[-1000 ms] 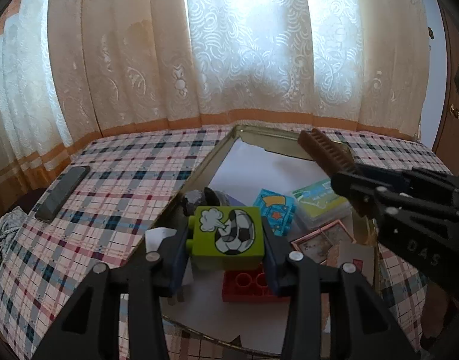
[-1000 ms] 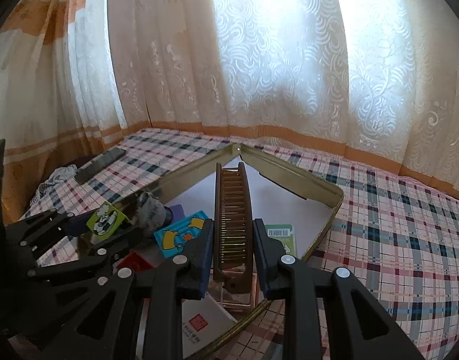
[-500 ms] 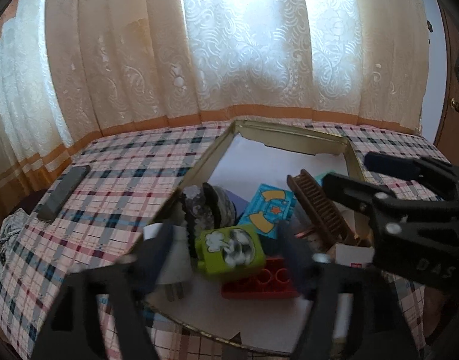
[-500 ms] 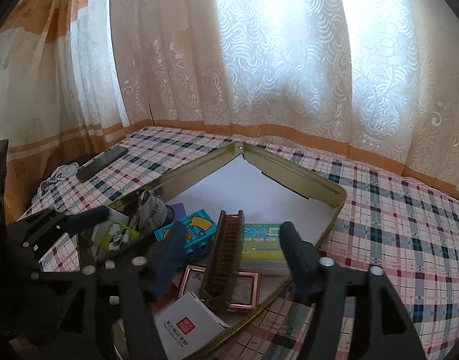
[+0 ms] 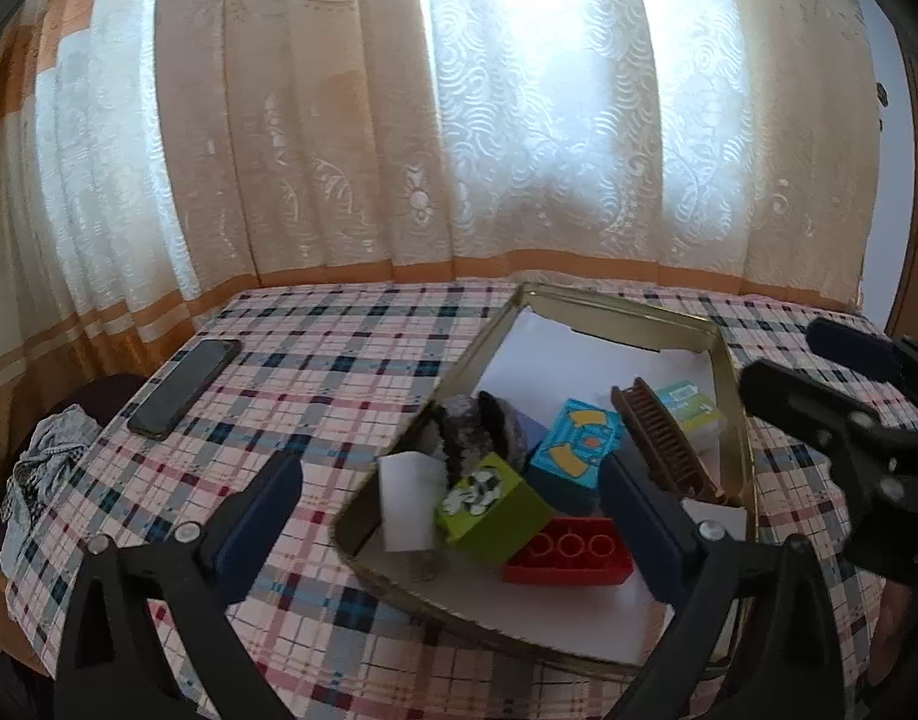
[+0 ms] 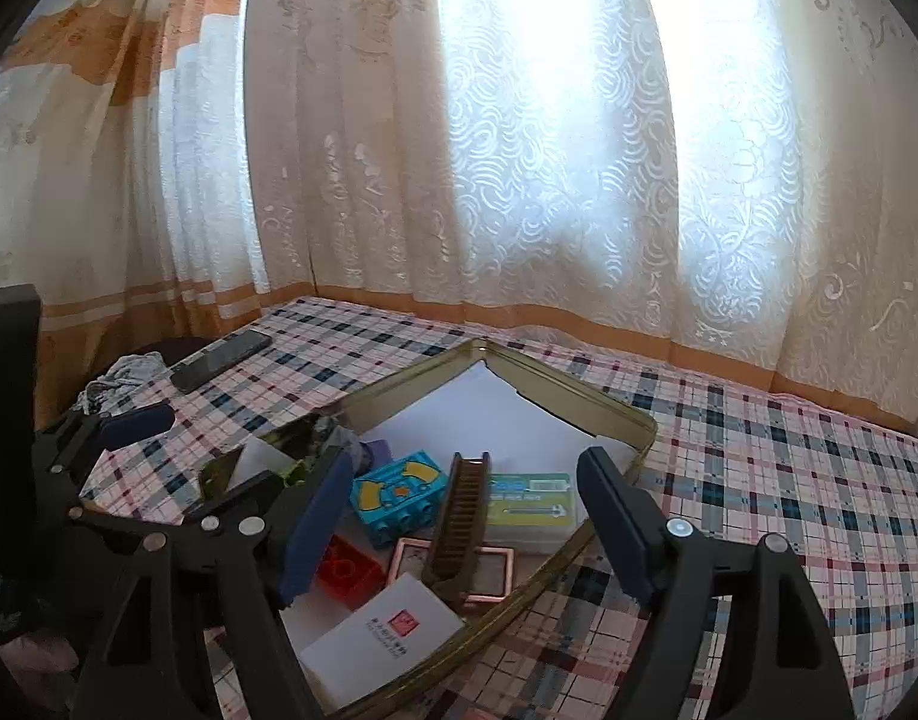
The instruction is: Organize rigid objects
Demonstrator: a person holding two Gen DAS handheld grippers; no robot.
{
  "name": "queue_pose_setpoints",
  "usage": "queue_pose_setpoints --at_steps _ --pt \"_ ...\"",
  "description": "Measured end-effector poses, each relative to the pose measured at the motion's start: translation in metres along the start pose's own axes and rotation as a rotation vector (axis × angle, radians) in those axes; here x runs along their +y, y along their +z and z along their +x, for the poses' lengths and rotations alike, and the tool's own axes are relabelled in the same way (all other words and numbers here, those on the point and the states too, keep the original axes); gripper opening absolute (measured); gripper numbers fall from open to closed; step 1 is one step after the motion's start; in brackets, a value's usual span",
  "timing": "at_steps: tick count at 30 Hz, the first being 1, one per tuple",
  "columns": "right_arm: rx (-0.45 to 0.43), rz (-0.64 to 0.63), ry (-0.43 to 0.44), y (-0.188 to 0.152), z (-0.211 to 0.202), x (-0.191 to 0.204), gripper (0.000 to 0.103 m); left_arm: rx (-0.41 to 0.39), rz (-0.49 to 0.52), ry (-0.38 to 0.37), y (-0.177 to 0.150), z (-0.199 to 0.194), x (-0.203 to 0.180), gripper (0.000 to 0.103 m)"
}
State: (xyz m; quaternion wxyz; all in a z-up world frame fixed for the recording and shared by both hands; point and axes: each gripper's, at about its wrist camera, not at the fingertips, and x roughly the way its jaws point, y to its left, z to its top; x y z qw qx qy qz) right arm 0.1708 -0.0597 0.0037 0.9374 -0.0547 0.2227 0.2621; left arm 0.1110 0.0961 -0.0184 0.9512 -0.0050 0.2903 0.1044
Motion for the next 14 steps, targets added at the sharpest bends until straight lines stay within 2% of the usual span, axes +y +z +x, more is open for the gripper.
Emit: queue_pose_setpoints --at_steps 8,14 --pt "-0.010 -0.009 0.011 -0.005 -0.008 0.007 0.080 0.008 -0.014 0.025 -0.005 0.000 0.010 0.103" --pt "-0.015 0.001 0.010 -0.008 -0.014 0.005 0.080 0.005 -0.005 0.013 -0.007 -0.003 0.008 0.103"
